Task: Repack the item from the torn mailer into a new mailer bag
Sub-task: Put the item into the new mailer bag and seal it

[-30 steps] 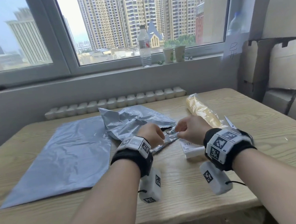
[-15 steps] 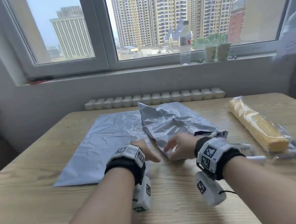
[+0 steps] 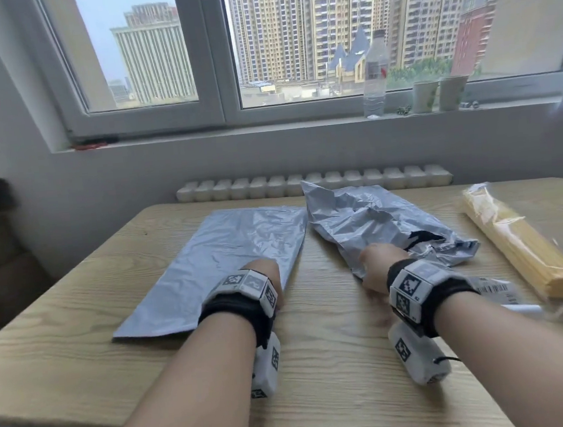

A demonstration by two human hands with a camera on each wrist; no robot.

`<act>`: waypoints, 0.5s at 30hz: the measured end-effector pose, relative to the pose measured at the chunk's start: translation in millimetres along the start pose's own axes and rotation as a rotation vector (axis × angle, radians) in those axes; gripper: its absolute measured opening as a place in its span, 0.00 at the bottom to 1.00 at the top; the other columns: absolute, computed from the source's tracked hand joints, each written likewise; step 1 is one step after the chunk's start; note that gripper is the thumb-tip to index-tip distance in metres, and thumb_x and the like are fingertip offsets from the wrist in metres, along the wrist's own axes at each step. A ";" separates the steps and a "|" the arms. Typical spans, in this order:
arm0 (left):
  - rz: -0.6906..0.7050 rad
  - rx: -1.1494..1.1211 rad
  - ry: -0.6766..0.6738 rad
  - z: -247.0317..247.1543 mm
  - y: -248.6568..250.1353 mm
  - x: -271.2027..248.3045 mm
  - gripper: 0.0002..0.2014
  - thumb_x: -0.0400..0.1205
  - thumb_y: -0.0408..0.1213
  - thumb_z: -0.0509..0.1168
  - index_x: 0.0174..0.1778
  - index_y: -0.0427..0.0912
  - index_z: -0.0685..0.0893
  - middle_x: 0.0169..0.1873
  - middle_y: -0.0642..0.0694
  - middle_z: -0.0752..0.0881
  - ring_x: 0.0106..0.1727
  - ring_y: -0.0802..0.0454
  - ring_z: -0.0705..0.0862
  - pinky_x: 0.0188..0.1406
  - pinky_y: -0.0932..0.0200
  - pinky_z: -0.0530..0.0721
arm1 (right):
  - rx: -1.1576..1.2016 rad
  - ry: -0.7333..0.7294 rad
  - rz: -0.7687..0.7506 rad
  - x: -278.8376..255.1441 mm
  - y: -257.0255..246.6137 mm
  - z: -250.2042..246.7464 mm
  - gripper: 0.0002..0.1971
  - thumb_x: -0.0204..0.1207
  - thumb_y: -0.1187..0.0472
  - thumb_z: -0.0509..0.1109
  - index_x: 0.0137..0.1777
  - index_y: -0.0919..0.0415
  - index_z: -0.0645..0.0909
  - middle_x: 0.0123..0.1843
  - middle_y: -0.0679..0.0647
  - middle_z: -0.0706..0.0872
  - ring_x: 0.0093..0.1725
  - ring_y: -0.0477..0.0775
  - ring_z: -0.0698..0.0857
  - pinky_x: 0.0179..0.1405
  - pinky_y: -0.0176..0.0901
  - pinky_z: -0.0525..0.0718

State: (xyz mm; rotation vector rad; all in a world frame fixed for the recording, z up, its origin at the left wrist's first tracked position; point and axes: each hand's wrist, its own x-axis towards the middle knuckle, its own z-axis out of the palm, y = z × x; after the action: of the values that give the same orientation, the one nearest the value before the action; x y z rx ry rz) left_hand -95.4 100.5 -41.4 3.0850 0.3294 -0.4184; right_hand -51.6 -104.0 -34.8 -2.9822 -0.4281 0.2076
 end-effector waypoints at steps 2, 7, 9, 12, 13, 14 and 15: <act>0.011 0.085 0.027 -4.9 -12.7 -3.0 0.09 0.72 0.32 0.70 0.31 0.44 0.76 0.34 0.44 0.84 0.47 0.43 0.88 0.45 0.56 0.86 | 0.039 0.040 0.009 -1.4 -2.0 -1.9 0.20 0.73 0.61 0.67 0.65 0.57 0.78 0.65 0.58 0.77 0.61 0.60 0.82 0.58 0.48 0.83; -0.159 0.186 -0.053 -20.9 -66.8 -21.3 0.07 0.67 0.37 0.72 0.37 0.43 0.82 0.40 0.44 0.86 0.50 0.42 0.87 0.54 0.41 0.88 | 0.047 0.043 -0.206 -3.2 -23.2 0.3 0.26 0.68 0.59 0.75 0.67 0.49 0.77 0.64 0.53 0.79 0.61 0.55 0.80 0.54 0.44 0.81; -0.237 0.228 -0.007 -15.5 -92.4 -38.4 0.22 0.71 0.42 0.66 0.62 0.43 0.81 0.57 0.40 0.85 0.60 0.38 0.85 0.60 0.41 0.84 | 0.046 -0.019 -0.264 -4.2 -36.6 6.5 0.34 0.66 0.56 0.78 0.73 0.48 0.74 0.69 0.52 0.75 0.68 0.54 0.77 0.64 0.45 0.79; -0.279 0.249 0.029 -8.5 -111.3 -51.0 0.28 0.77 0.41 0.59 0.76 0.47 0.72 0.68 0.43 0.81 0.66 0.40 0.82 0.63 0.46 0.82 | 0.013 -0.071 -0.308 -4.3 -52.7 14.6 0.37 0.67 0.53 0.78 0.77 0.49 0.70 0.76 0.52 0.70 0.75 0.53 0.71 0.74 0.45 0.72; -0.286 0.211 0.027 -9.6 -108.8 -48.5 0.26 0.77 0.38 0.61 0.74 0.44 0.75 0.65 0.43 0.83 0.64 0.41 0.84 0.62 0.47 0.84 | 0.013 -0.077 -0.315 -3.4 -56.1 15.2 0.36 0.69 0.53 0.76 0.78 0.50 0.68 0.78 0.52 0.70 0.77 0.53 0.70 0.75 0.44 0.70; -0.285 0.151 0.030 -10.9 -101.2 -43.6 0.24 0.77 0.35 0.62 0.71 0.42 0.78 0.62 0.42 0.85 0.62 0.41 0.85 0.61 0.48 0.85 | 0.017 -0.082 -0.321 -2.0 -58.7 15.4 0.35 0.72 0.54 0.74 0.79 0.51 0.67 0.79 0.52 0.69 0.78 0.52 0.68 0.76 0.43 0.68; -0.260 0.072 0.030 -13.1 -88.0 -39.1 0.21 0.78 0.32 0.62 0.68 0.40 0.81 0.61 0.41 0.86 0.62 0.41 0.85 0.61 0.49 0.84 | 0.027 -0.093 -0.320 -0.6 -60.6 15.4 0.34 0.74 0.55 0.72 0.80 0.51 0.66 0.80 0.51 0.69 0.79 0.52 0.68 0.75 0.42 0.67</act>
State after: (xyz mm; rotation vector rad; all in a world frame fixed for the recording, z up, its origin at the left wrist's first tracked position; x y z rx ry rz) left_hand -147.2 178.9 -17.0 3.1288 0.7377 -0.3964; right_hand -70.9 -44.9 -41.4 -2.8315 -0.8940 0.3154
